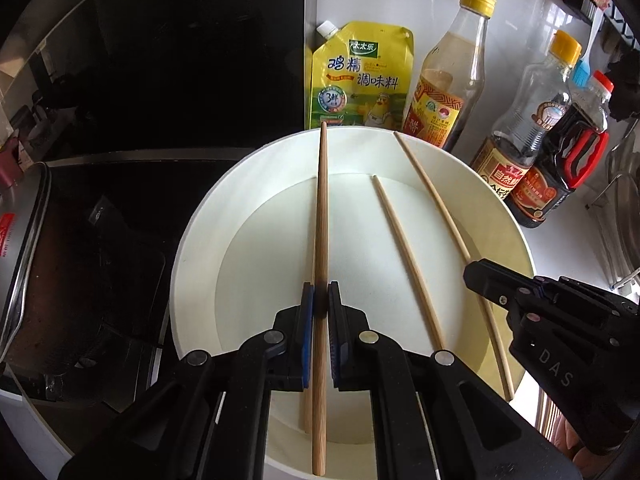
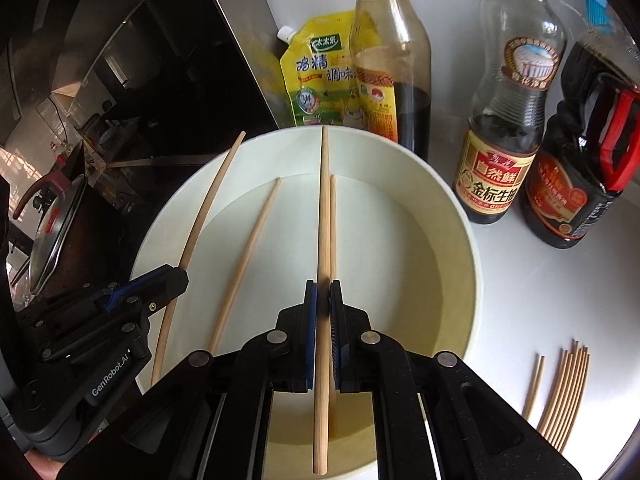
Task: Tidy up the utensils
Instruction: 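Carry both held chopsticks over the basin and lower them into the water, then open the left gripper while the right gripper releases its chopstick into the basin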
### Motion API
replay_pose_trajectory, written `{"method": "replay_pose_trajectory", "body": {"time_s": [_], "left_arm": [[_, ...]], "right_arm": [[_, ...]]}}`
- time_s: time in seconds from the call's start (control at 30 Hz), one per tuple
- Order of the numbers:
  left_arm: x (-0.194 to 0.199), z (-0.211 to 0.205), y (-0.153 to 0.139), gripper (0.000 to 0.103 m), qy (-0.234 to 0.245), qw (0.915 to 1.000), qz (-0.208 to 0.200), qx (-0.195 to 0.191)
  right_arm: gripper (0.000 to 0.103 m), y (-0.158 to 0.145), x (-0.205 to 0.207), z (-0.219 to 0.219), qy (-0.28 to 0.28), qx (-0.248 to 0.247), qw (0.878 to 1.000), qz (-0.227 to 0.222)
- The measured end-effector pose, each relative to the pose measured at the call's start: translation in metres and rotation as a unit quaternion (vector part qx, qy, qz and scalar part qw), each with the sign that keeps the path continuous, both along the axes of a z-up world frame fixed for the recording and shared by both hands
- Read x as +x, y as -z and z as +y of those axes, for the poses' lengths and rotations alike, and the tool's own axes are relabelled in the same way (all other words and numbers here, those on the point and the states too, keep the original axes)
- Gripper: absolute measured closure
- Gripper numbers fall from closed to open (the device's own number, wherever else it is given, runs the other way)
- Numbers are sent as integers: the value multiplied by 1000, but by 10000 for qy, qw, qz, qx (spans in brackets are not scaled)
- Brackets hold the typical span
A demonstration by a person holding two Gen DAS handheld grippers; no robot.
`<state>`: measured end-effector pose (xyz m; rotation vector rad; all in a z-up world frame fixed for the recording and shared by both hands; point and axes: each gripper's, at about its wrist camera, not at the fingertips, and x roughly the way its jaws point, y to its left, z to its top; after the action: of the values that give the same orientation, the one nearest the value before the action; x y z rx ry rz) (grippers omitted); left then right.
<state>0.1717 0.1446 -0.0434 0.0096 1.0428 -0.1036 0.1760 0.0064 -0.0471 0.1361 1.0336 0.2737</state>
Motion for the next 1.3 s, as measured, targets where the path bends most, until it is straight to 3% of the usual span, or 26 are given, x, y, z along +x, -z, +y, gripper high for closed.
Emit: {"method": "replay_pose_trajectory", "body": {"time_s": [0.27, 0.57, 0.6, 0.67, 0.7, 0.87, 1.13, 1.23, 1.3], "left_arm": [[16, -4, 27, 95, 195, 9992, 351, 11], [26, -1, 38, 95, 148, 9987, 493, 32], [26, -1, 36, 93, 134, 9988, 471, 26], [26, 1, 34, 78, 89, 9990, 427, 19], [26, 1, 33, 76, 62, 9992, 391, 18], [24, 6, 26, 75, -28, 9994, 334, 34], [8, 12, 11, 62, -126, 9998, 172, 44], [-1, 15, 3, 54, -167, 9998, 88, 51], [-9, 17, -4, 39, -200, 9998, 15, 74]], "right_arm": [[97, 26, 10, 4, 70, -87, 9993, 349], [97, 31, 11, 1, 123, -190, 9987, 458], [96, 30, 11, 0, 134, -214, 9987, 454], [94, 28, 9, -1, 161, -241, 9988, 405], [94, 27, 9, -1, 177, -258, 9988, 375], [94, 21, 5, -7, 250, -294, 9988, 289], [87, 10, -7, -7, 236, -312, 9991, 159], [82, 3, -16, -7, 235, -325, 9992, 54], [82, -1, -22, -8, 234, -346, 9991, -1]]}}
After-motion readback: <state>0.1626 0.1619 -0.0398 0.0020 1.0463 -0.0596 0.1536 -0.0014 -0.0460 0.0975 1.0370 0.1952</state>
